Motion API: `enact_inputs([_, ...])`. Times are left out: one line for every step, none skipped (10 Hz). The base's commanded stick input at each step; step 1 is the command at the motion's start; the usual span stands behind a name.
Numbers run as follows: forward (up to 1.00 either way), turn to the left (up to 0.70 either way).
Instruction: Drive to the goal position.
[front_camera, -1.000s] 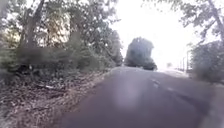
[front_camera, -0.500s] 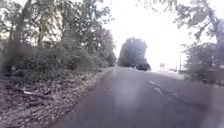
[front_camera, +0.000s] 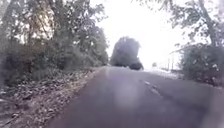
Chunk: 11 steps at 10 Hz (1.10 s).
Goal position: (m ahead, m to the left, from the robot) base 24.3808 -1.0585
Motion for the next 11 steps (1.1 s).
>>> enact_inputs([1.00, 0.00])
enact_inputs([1.00, 0.00])
enact_inputs([1.00, 0.00])
enact_inputs([1.00, 0.00])
enact_inputs([1.00, 0.00])
enact_inputs([1.00, 0.00])
enact_inputs([1.00, 0.00])
enact_inputs([1.00, 0.00])
enact_inputs([1.00, 0.00])
enact_inputs([1.00, 0.00])
enact_inputs([1.00, 0.00])
